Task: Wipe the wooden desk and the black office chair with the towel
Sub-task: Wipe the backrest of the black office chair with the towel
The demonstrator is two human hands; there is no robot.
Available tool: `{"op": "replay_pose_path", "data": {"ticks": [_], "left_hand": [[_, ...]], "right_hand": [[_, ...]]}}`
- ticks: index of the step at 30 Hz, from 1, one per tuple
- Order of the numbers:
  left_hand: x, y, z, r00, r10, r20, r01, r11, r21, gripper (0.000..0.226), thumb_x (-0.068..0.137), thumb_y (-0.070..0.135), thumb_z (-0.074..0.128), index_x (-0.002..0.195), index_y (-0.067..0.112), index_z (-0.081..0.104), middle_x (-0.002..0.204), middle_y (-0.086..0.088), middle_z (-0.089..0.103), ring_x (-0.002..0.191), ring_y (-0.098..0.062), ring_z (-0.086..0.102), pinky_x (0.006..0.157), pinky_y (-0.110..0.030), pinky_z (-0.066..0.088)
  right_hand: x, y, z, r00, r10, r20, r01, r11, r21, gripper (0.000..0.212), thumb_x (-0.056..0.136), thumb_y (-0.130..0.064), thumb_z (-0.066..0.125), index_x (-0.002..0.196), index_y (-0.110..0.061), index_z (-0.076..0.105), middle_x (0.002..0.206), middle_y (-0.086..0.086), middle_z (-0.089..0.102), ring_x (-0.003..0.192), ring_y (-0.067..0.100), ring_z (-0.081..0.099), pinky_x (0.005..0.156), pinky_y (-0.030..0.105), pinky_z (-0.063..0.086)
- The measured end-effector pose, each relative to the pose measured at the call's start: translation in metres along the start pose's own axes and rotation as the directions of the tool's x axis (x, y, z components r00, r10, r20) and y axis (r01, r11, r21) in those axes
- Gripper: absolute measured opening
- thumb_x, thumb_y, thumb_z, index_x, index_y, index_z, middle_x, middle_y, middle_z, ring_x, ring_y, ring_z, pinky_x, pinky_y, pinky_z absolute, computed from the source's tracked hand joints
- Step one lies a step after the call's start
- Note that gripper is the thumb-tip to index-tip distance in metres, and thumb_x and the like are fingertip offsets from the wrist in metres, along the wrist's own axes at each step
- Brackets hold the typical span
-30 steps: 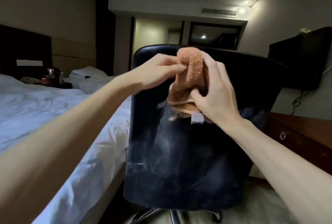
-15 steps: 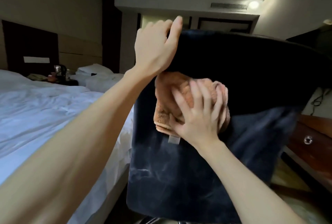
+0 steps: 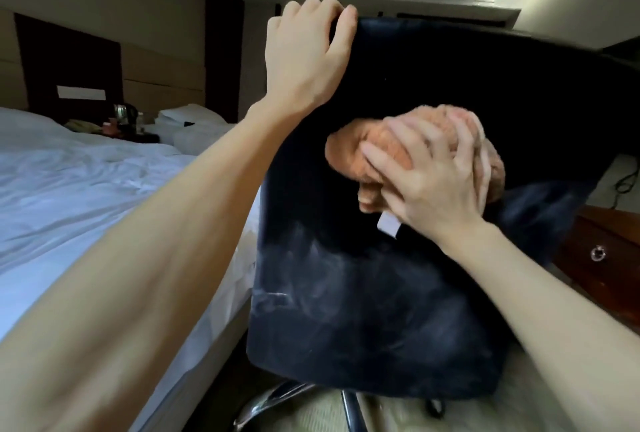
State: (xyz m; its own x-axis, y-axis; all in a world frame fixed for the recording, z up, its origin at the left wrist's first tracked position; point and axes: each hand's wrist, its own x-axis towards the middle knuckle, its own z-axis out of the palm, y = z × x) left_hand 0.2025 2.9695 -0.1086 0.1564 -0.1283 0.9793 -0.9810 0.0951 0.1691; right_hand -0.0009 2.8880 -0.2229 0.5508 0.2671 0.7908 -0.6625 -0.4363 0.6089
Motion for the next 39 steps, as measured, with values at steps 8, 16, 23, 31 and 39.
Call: {"op": "replay_pose_path", "data": {"ticks": [8,16,23,31,39], "left_hand": [[-0.001,-0.001,0.0,1.0,0.021,-0.013,-0.02,0.997,0.068,0.042,0.105,0.044,0.032,0.111,0.019,0.065,0.113,0.003,0.066,0.113,-0.02,0.054,0.083,-0.025,0.02],[-0.005,-0.001,0.0,0.999,0.039,-0.005,-0.039,0.997,0.066,0.043,0.104,0.045,0.031,0.114,0.02,0.065,0.118,0.002,0.065,0.116,-0.021,0.052,0.086,-0.025,0.02],[-0.005,0.006,0.0,1.0,0.021,0.018,-0.021,1.0,0.011,0.039,0.104,0.041,0.037,0.111,0.02,0.068,0.112,0.0,0.067,0.112,-0.024,0.055,0.088,-0.031,0.026],[-0.002,0.041,-0.001,0.995,0.063,0.074,-0.07,0.993,0.098,0.037,0.101,0.04,0.036,0.11,0.014,0.061,0.109,-0.01,0.066,0.108,-0.032,0.054,0.089,-0.041,0.035],[0.019,0.218,0.062,0.747,0.419,0.516,-0.487,0.874,-0.005,0.054,0.096,0.057,0.041,0.138,0.025,0.051,0.133,-0.006,0.06,0.124,-0.031,0.057,0.083,-0.039,0.036]], "right_hand": [[-0.073,-0.096,0.026,0.993,0.092,0.074,-0.1,0.988,0.119,0.034,0.083,-0.025,0.069,0.115,-0.036,0.076,0.128,0.005,0.07,0.126,0.025,0.056,0.113,0.062,0.034],[-0.044,-0.05,0.002,0.992,0.115,-0.052,-0.101,0.971,0.217,0.028,0.09,-0.017,0.069,0.113,-0.029,0.079,0.127,0.01,0.069,0.125,0.031,0.053,0.112,0.063,0.034],[-0.02,-0.012,-0.011,0.855,0.516,-0.06,-0.512,0.856,0.075,0.058,0.074,-0.022,0.069,0.13,-0.034,0.064,0.144,0.013,0.055,0.128,0.042,0.051,0.112,0.064,0.033],[-0.058,0.025,-0.032,0.986,-0.036,0.162,-0.003,0.972,0.236,0.029,0.083,-0.028,0.071,0.112,-0.031,0.071,0.122,0.008,0.064,0.117,0.032,0.051,0.099,0.055,0.038],[-0.077,0.103,-0.078,0.755,0.647,0.107,-0.65,0.76,-0.012,0.062,0.078,-0.024,0.063,0.139,-0.028,0.053,0.147,0.012,0.046,0.133,0.037,0.041,0.114,0.057,0.033]]}}
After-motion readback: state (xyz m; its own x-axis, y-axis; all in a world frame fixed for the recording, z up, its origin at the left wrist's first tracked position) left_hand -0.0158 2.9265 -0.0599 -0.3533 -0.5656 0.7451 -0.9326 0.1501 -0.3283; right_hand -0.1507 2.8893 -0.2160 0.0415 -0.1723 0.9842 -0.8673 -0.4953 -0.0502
